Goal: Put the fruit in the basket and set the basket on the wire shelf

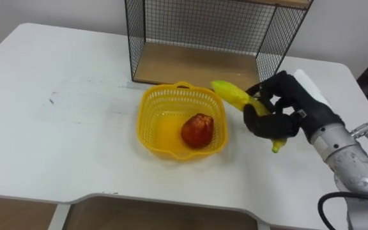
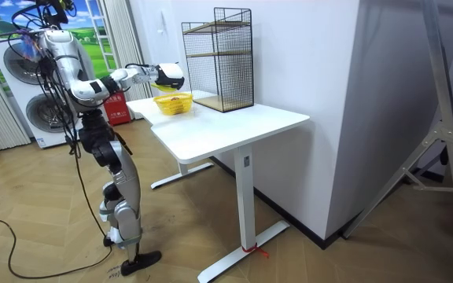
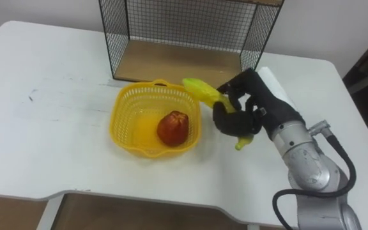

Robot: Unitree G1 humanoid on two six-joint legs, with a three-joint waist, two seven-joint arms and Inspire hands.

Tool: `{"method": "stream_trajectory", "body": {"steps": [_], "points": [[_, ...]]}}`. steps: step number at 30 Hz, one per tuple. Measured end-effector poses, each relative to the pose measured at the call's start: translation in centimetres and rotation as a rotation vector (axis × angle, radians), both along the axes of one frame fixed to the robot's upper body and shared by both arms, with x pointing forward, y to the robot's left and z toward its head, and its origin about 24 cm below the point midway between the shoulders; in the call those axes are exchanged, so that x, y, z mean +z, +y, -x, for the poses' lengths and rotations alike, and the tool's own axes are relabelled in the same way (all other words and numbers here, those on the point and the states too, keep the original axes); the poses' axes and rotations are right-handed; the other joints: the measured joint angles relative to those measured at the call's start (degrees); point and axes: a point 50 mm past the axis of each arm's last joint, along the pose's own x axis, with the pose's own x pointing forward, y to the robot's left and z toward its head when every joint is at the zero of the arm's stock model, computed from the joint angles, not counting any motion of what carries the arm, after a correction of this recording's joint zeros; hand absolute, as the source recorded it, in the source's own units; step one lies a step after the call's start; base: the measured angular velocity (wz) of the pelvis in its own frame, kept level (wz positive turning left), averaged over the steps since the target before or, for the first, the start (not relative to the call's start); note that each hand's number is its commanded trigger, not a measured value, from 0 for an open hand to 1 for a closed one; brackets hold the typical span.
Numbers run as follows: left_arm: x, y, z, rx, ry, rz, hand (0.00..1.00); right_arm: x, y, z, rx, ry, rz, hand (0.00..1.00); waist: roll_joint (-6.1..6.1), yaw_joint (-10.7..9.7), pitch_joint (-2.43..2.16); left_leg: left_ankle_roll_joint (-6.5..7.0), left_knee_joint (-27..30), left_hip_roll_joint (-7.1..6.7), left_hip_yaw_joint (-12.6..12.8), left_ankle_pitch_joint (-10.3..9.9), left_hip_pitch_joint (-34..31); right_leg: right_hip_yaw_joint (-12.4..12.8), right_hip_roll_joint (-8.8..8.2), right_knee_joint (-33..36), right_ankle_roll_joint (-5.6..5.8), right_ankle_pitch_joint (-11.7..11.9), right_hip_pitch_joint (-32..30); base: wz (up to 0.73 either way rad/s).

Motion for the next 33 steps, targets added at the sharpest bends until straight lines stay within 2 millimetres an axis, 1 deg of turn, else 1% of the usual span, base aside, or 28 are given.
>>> {"method": "stream_trajectory", "body": {"steps": [2, 5, 9, 13, 14, 16, 19, 20, 21, 23, 25, 26, 33], "points": [[0.1, 0.0, -0.4, -0.003, -0.010, 0.001, 0.00, 0.2, 0.4, 0.1, 0.028, 0.002, 0.003, 1.00, 0.15, 0.50, 0.12, 0.00, -0.08, 0.03, 0.04, 0.00, -0.03, 0.00, 0.01, -0.03, 0.00, 0.00, -0.06, 0.00], [0.1, -0.1, -0.8, 0.014, -0.026, 0.013, 0.00, 0.3, 0.7, 0.2, 0.054, 0.010, 0.003, 1.00, 0.15, 1.04, 0.11, 0.00, -0.08, 0.07, 0.03, 0.00, -0.07, -0.09, 0.01, -0.02, 0.00, 0.00, -0.05, 0.00], [0.1, -0.2, -0.9, 0.042, -0.037, 0.031, 0.00, 0.2, 1.7, 0.3, 0.098, 0.027, 0.021, 1.00, 0.18, 1.11, 0.12, 0.00, -0.03, 0.07, -0.06, 0.00, -0.17, -0.25, 0.00, -0.02, 0.00, 0.00, -0.01, 0.00], [0.1, -0.2, -0.8, 0.046, -0.043, 0.036, 0.00, 0.2, 2.1, 0.2, 0.108, 0.024, 0.003, 1.00, 0.22, 1.92, 0.15, 0.00, -0.43, 0.06, -0.15, 0.00, -0.24, -0.22, 0.02, -0.03, 0.00, 0.00, -0.01, 0.00], [0.1, -0.3, -0.8, 0.046, -0.052, 0.038, 0.00, 0.3, 2.2, 0.2, 0.109, 0.023, 0.000, 1.00, 0.25, 2.45, 0.17, 0.00, -0.44, 0.07, -0.15, 0.00, -0.23, -0.22, 0.05, -0.06, 0.00, 0.00, 0.00, 0.00], [0.0, -0.4, -0.4, 0.038, -0.057, 0.040, 0.00, 0.1, 2.3, 0.2, 0.116, 0.029, -0.014, 1.00, 0.32, 2.94, 0.21, 0.00, -0.37, 0.07, -0.44, 0.00, -0.21, -0.30, 0.06, -0.07, 0.00, 0.00, 0.10, 0.05], [-0.1, -0.2, 0.9, 0.050, -0.038, 0.018, 0.00, -0.4, 3.2, 0.4, 0.145, 0.049, -0.041, 1.00, 0.15, 3.08, 0.23, 0.00, -0.07, 0.09, -0.89, 0.00, -0.32, -0.80, 0.03, -0.07, 0.00, 0.00, 0.19, 0.07], [-0.2, -0.2, 1.4, 0.051, -0.023, 0.011, 0.00, -0.4, 3.3, 0.4, 0.151, 0.054, -0.058, 1.00, 0.14, 3.12, 0.29, 0.00, 0.04, 0.07, -1.01, 0.00, -0.46, -0.95, -0.02, -0.11, 0.00, 0.00, 0.19, 0.06], [-0.3, -0.2, 1.8, 0.054, -0.014, 0.007, 0.00, -0.4, 3.3, 0.4, 0.153, 0.055, -0.060, 1.00, 0.01, 3.23, 0.24, 0.00, 0.04, 0.07, -1.08, 0.00, -0.47, -0.97, -0.02, -0.11, 0.00, 0.00, 0.19, 0.04], [-0.4, -0.1, 2.9, 0.047, 0.026, -0.011, 0.00, -0.5, 3.3, 0.4, 0.156, 0.058, -0.063, 1.00, -0.20, 3.72, 0.36, 0.00, 0.04, 0.08, -1.12, 0.00, -0.50, -0.99, -0.02, -0.11, 0.00, 0.00, 0.21, 0.00], [-0.4, 0.0, 3.4, 0.055, 0.043, -0.017, 0.00, -0.5, 3.4, 0.4, 0.159, 0.060, -0.064, 1.00, -0.51, 3.97, 0.46, -0.01, -0.06, 0.07, -1.31, -0.01, -0.67, -1.07, -0.02, -0.10, 0.00, 0.00, 0.21, 0.02], [-0.4, 0.2, 3.7, 0.058, 0.052, -0.027, 0.00, -0.5, 3.4, 0.4, 0.160, 0.060, -0.065, 1.00, -0.61, 4.06, 0.43, -0.02, -0.17, 0.07, -1.43, -0.02, -0.75, -1.17, -0.04, -0.10, 0.00, 0.00, 0.21, 0.06], [-0.6, -0.3, 4.8, 0.065, 0.094, -0.021, 0.00, -0.3, 3.7, 0.3, 0.168, 0.052, -0.095, 1.00, -0.65, 4.30, 0.40, -0.02, 0.17, 0.02, -2.28, -0.02, -1.36, -1.90, -0.14, -0.11, 0.00, 0.00, 0.22, 0.07]]}}
